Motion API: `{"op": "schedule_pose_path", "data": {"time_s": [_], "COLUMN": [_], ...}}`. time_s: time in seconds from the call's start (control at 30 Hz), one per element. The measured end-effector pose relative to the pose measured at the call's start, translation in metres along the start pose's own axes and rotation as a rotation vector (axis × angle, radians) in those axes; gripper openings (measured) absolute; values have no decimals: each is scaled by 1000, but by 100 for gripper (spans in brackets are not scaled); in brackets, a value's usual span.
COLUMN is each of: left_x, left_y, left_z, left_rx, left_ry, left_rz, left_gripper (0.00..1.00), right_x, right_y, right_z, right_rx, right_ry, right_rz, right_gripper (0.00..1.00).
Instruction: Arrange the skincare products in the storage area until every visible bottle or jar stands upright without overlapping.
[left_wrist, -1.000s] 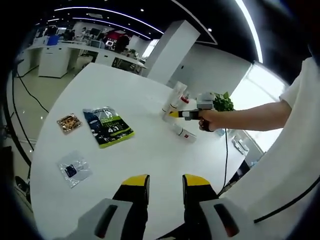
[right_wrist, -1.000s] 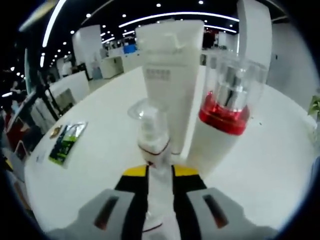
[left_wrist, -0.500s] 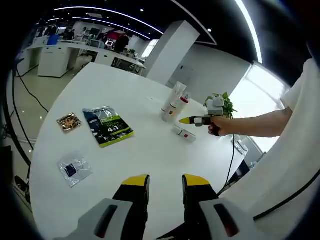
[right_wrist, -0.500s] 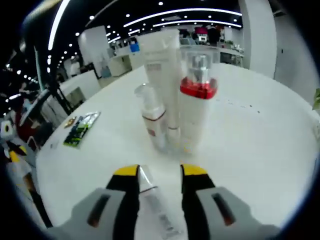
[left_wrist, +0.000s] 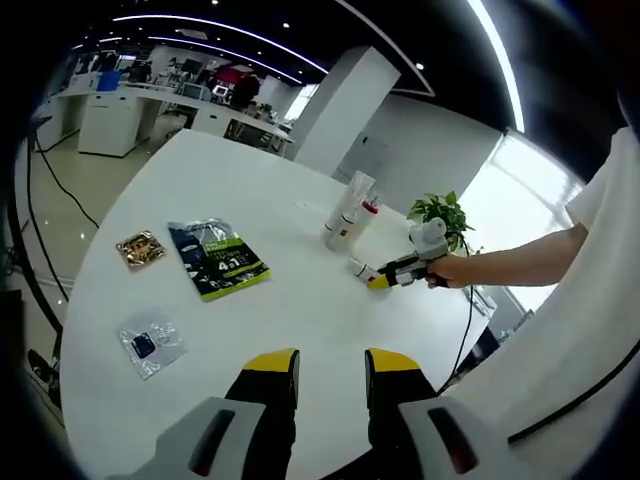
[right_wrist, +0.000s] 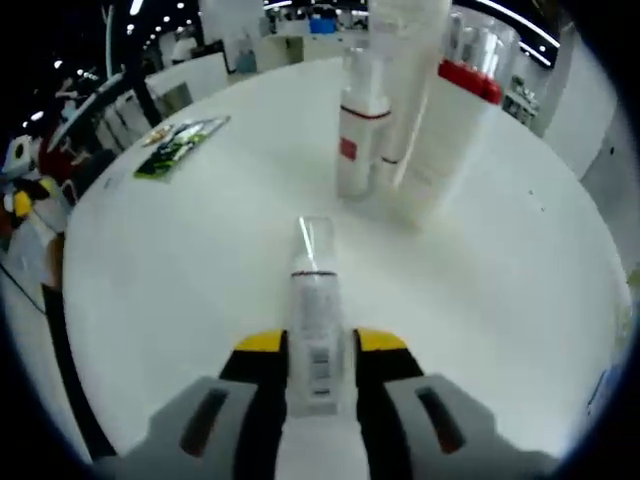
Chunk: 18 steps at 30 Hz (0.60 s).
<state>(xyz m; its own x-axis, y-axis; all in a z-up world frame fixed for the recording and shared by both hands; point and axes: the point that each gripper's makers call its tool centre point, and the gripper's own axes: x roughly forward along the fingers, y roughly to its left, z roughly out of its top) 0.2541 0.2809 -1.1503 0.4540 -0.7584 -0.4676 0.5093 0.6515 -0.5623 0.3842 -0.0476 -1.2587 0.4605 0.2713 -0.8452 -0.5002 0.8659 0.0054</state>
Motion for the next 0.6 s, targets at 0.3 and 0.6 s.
{"op": "schedule_pose_path", "data": {"time_s": [0.3,0.6], "left_x": [-3,2], "left_y": [-3,-6], "left_z": [-2,5], "left_rx": [-37,-77], "left_ry": [-38,-83], "left_rz": [12,3], "left_gripper": [27,27], "right_x": [0,-9], "right_y": [8,65], "right_z": [8,40], "right_rx": [50,168], "right_ry": [-15,-149], "right_rz": [-14,119], "right_gripper": [18,18]}}
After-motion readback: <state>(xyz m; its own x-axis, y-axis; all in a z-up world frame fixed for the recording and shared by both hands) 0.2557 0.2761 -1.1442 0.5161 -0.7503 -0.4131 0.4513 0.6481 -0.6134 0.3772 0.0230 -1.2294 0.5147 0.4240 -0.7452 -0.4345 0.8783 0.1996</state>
